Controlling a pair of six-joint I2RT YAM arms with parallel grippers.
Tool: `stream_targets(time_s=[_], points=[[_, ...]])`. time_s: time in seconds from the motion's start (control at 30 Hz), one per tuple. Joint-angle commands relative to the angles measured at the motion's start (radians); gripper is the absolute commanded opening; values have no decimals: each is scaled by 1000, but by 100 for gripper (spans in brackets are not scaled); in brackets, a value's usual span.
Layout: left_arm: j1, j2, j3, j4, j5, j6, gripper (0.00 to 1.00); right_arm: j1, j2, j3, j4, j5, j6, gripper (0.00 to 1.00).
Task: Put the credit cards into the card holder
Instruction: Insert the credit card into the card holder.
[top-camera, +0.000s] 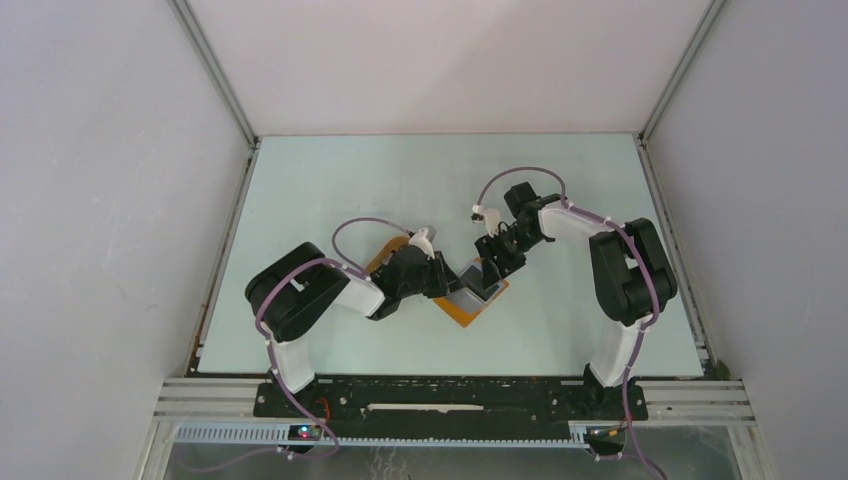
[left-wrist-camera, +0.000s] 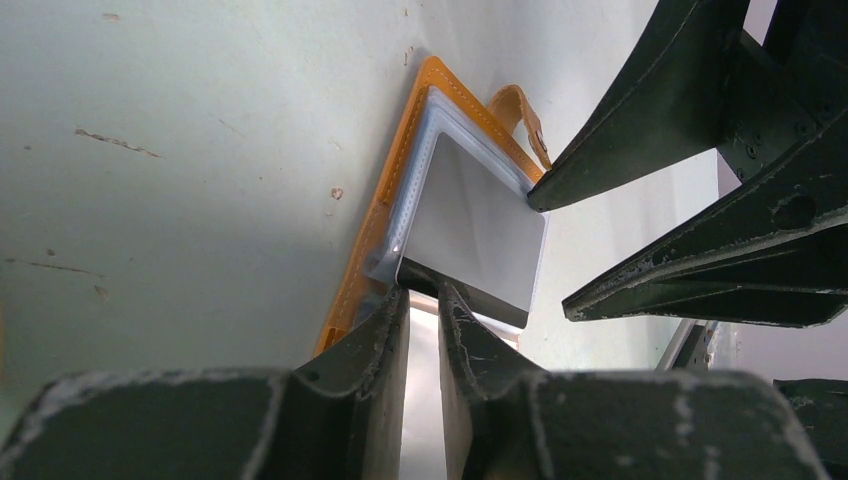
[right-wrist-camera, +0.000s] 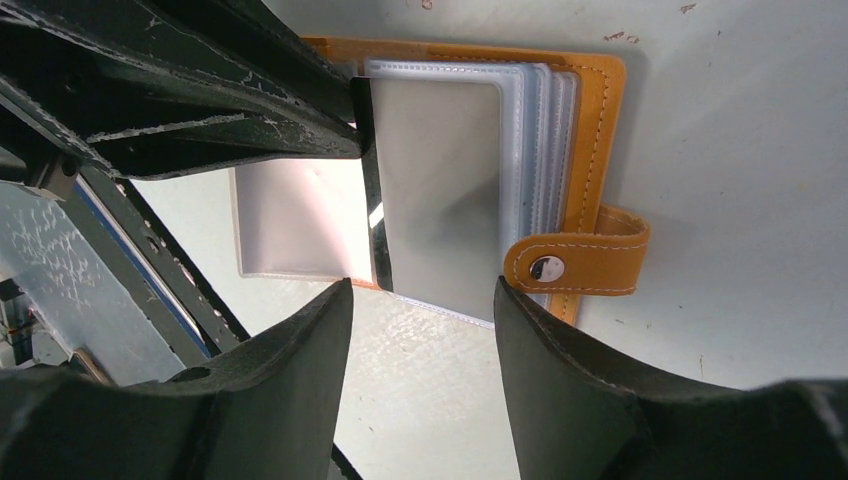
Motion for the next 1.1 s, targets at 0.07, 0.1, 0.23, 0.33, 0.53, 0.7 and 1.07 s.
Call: stream_targets(time_s=[0.07, 0.1, 0.23, 0.33, 0.53, 0.7, 1.07], points=[[10, 20, 14, -84, -35, 53, 22, -5, -15, 12, 19, 87, 10, 64], [9, 20, 13, -84, -35, 53, 22, -5, -16, 12, 21, 94, 9, 64], [9, 21, 15, -83, -33, 54, 22, -5, -32, 8, 29, 109, 7, 64], [10, 22, 16, -84, -30, 54, 22, -6, -38, 5, 29, 114, 6, 64], [10, 17, 15, -83, -30, 56, 22, -4, -14, 5, 22, 107, 1, 64], [9, 19, 17, -84, -29, 56, 22, -2, 9, 11, 6, 74, -2, 64], [10, 13, 19, -89, -27, 59, 22, 2, -78, 4, 3, -17, -36, 58]])
